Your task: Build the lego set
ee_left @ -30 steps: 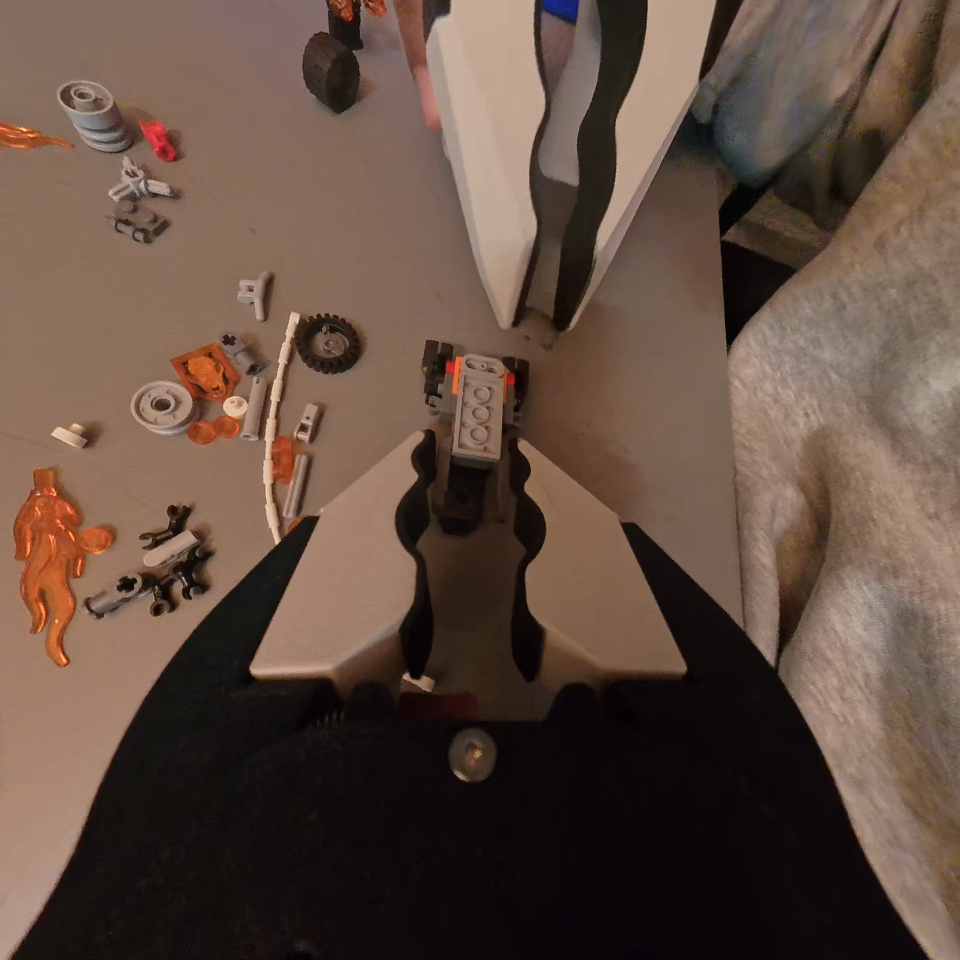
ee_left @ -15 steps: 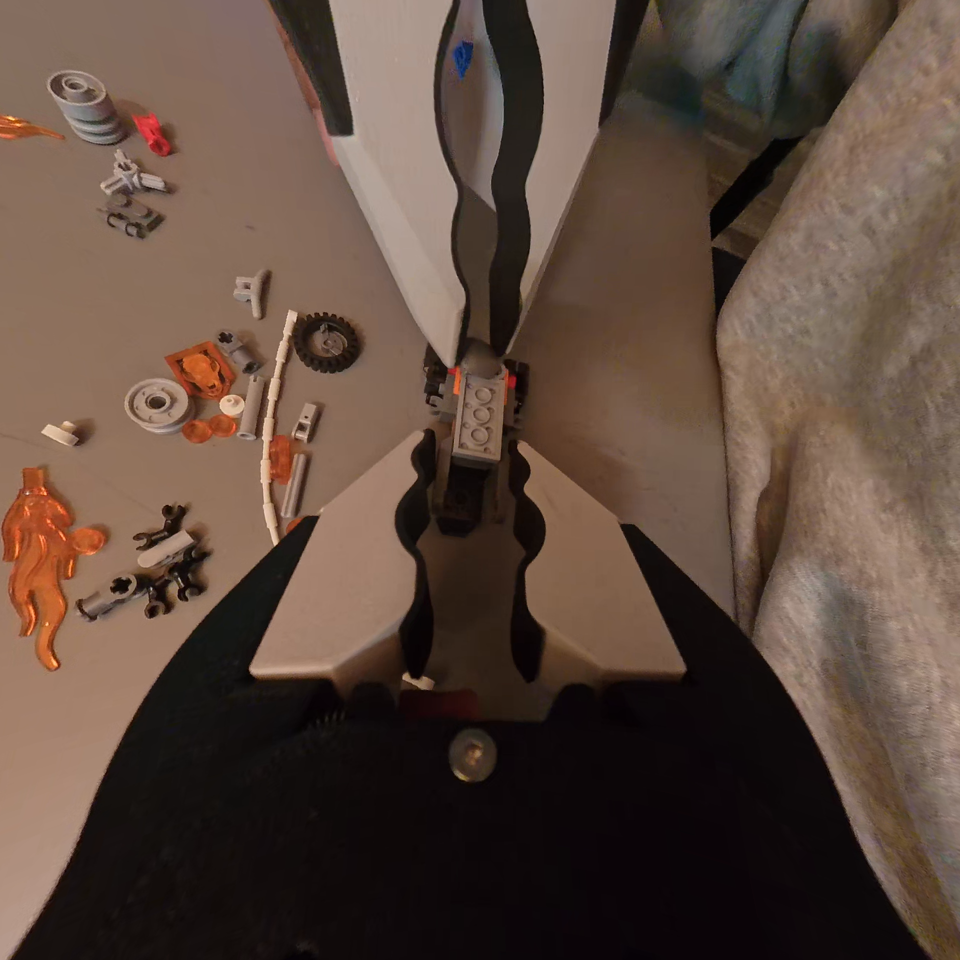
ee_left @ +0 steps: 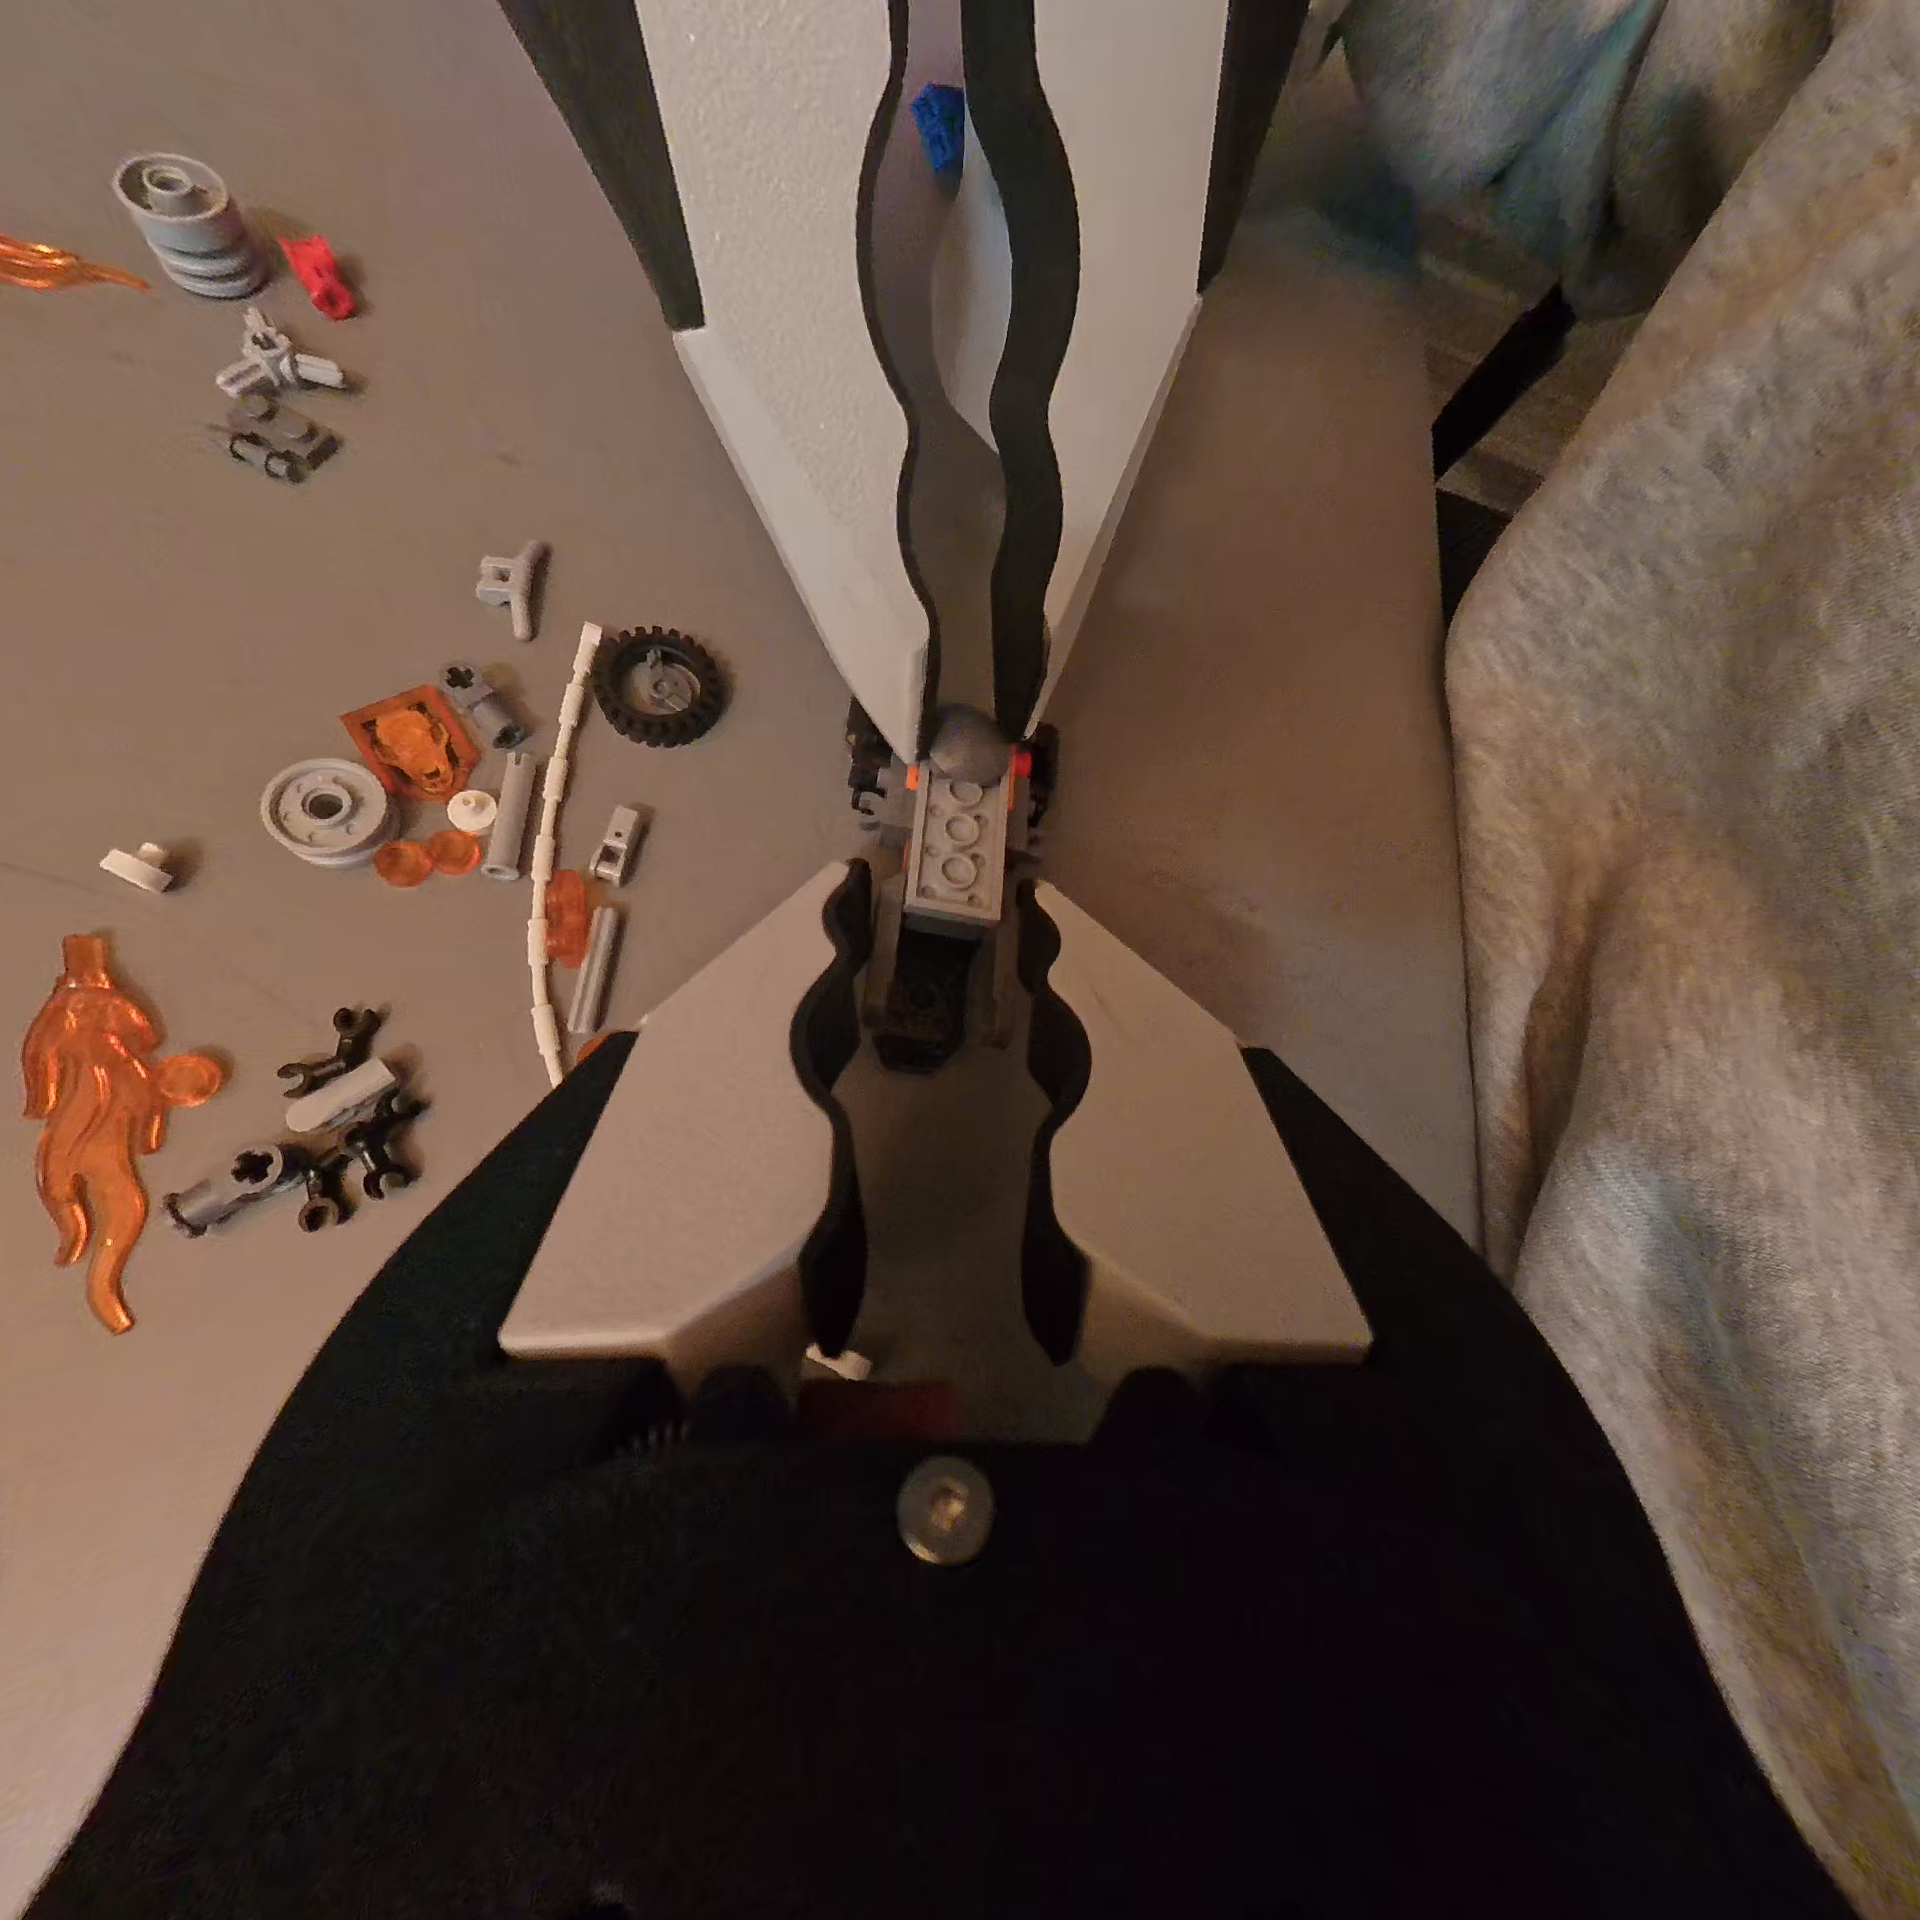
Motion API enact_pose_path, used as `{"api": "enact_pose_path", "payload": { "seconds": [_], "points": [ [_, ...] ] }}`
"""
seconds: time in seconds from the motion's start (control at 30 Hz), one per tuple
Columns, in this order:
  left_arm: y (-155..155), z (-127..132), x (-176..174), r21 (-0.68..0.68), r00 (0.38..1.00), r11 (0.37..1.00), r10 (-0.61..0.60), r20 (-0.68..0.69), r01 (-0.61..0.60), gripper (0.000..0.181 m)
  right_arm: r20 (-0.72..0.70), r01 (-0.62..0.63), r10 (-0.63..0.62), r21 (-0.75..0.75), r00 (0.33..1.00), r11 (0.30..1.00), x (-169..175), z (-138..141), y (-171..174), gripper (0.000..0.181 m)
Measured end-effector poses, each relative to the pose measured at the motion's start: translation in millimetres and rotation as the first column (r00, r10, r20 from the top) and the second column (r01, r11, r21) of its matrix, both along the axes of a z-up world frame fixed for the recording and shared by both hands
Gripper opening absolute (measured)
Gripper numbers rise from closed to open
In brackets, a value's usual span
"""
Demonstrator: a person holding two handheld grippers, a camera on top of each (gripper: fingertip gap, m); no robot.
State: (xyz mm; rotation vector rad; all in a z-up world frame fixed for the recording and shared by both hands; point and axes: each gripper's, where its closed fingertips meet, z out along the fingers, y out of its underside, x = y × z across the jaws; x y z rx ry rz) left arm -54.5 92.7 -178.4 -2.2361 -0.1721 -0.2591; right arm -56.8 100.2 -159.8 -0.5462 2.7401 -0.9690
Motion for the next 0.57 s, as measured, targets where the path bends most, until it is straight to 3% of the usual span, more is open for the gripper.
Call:
{"api": "enact_pose_path", "payload": {
  "seconds": [0.03, 0.33, 0.57],
  "points": [
    [0, 0, 0, 0.0, 1.0, 1.0, 0.0, 0.0, 0.0, 0.026, -0.003, 0.0, 0.0, 0.0, 1.0, 1.0, 0, 0, 0, 0.014],
    [0, 0, 0, 0.0, 1.0, 1.0, 0.0, 0.002, 0.0, 0.026, -0.008, 0.058, -0.058, 0.014, 0.998, 0.998, -1, -1, 3, 0.025],
    [0, 0, -1, 0.0, 1.0, 1.0, 0.004, 0.001, -0.004, 0.026, 0.081, 0.24, -0.231, -0.115, 0.969, 0.964, -4, 18, -6, 0.02]
  ]
}}
